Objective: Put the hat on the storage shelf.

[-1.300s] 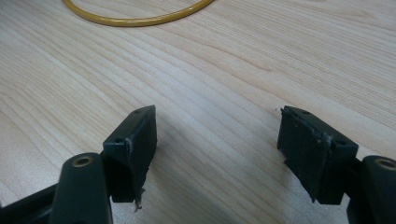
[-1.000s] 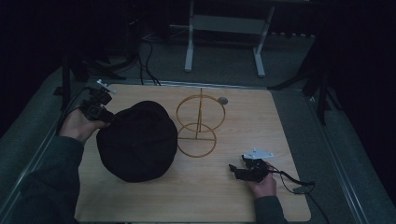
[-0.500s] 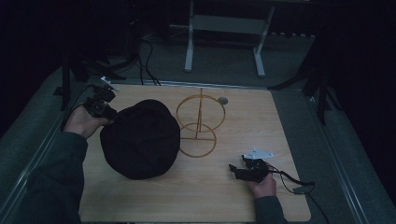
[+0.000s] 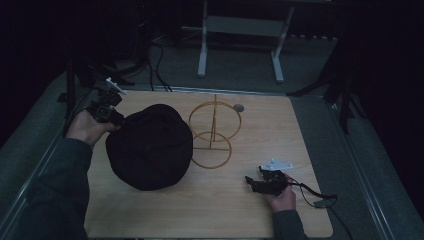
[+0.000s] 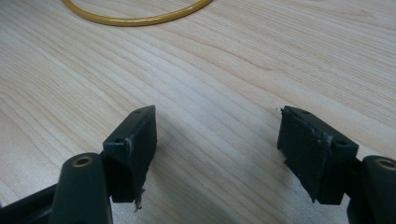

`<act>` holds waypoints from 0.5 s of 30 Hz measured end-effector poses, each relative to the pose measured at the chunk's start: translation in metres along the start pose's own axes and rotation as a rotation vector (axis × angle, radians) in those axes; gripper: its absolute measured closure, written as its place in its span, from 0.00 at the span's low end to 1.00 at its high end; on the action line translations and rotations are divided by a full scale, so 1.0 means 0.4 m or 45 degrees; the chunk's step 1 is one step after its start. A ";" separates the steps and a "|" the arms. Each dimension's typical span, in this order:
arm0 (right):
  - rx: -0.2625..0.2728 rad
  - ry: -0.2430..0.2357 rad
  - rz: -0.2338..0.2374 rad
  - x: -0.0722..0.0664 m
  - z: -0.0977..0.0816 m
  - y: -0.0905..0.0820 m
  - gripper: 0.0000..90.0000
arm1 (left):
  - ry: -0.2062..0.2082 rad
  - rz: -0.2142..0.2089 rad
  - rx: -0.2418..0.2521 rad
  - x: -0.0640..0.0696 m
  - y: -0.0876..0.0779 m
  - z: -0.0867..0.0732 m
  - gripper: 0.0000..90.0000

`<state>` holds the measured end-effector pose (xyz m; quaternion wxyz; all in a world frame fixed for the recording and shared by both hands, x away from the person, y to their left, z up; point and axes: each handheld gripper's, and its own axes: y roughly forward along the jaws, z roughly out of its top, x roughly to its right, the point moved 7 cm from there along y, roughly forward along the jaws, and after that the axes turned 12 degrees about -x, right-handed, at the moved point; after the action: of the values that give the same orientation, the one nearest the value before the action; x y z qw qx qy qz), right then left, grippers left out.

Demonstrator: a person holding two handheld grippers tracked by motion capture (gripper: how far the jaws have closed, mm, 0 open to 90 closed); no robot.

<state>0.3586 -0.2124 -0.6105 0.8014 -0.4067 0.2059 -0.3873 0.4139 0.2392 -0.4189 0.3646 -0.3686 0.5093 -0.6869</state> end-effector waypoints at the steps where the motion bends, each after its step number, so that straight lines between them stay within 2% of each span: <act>1: -0.001 0.001 0.001 0.000 0.000 0.000 0.32 | 0.000 -0.003 0.002 -0.002 -0.003 0.000 0.84; 8: 0.000 0.000 0.000 0.000 0.000 0.000 0.32 | -0.023 -0.019 0.020 -0.011 -0.031 0.001 0.84; 15: -0.001 -0.002 0.000 0.000 0.000 0.000 0.32 | -0.020 -0.050 0.038 -0.009 -0.064 0.012 0.84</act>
<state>0.3587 -0.2124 -0.6105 0.8014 -0.4072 0.2055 -0.3870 0.4166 0.2457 -0.3936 0.3607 -0.3785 0.4886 -0.6985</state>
